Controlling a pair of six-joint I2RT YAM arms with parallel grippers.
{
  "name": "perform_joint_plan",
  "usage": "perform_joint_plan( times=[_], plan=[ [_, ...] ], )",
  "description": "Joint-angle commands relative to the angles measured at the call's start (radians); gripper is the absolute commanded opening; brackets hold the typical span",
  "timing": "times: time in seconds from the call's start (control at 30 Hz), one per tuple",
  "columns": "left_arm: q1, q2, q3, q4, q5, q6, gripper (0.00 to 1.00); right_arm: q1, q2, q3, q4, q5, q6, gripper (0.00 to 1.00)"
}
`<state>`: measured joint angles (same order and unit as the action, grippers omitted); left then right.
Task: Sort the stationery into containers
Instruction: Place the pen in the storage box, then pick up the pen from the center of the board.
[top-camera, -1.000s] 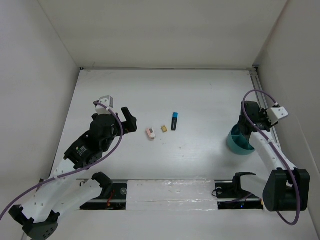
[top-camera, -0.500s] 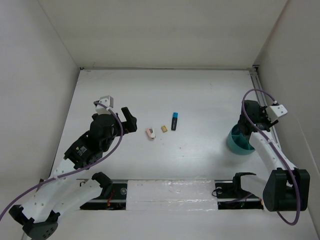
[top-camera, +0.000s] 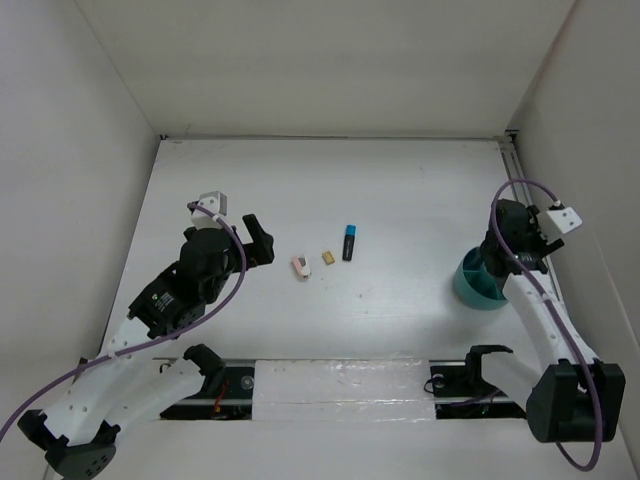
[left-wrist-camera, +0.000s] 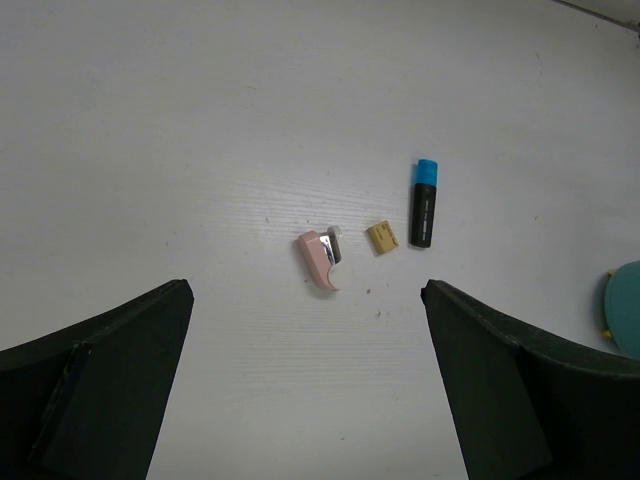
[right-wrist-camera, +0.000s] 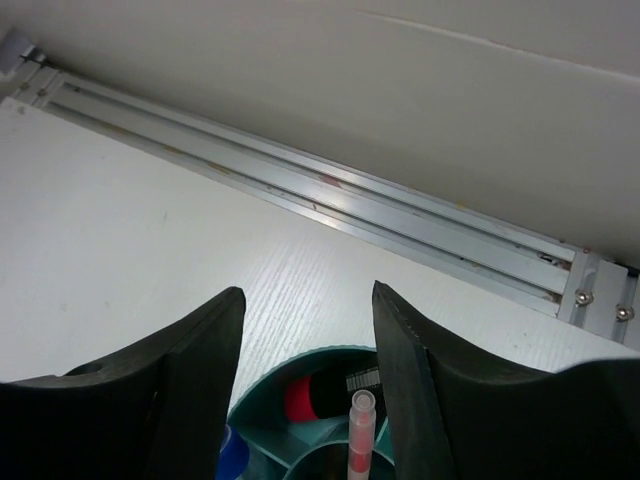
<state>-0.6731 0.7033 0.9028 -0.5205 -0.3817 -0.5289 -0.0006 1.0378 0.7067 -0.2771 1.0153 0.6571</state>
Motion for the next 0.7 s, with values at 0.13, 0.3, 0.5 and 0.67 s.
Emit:
perform_joint_plan(
  times=[0.13,0.3,0.5,0.67],
  plan=[
    [-0.005,0.005,0.011,0.022,-0.019,0.013,1.0,0.007,-0.021,0.155,0.076,-0.109,-0.094,0.67],
    [-0.005,0.015,0.011,0.013,-0.039,0.004,1.0,0.068,0.074,0.336,-0.022,-0.119,-0.103,0.67],
    [-0.005,0.057,0.021,-0.006,-0.092,-0.016,1.0,0.295,0.216,0.546,-0.08,-0.242,-0.157,0.66],
    [0.035,0.133,0.041,-0.029,-0.102,-0.035,1.0,0.422,0.441,0.714,-0.182,-0.551,-0.139,0.66]
  ],
)
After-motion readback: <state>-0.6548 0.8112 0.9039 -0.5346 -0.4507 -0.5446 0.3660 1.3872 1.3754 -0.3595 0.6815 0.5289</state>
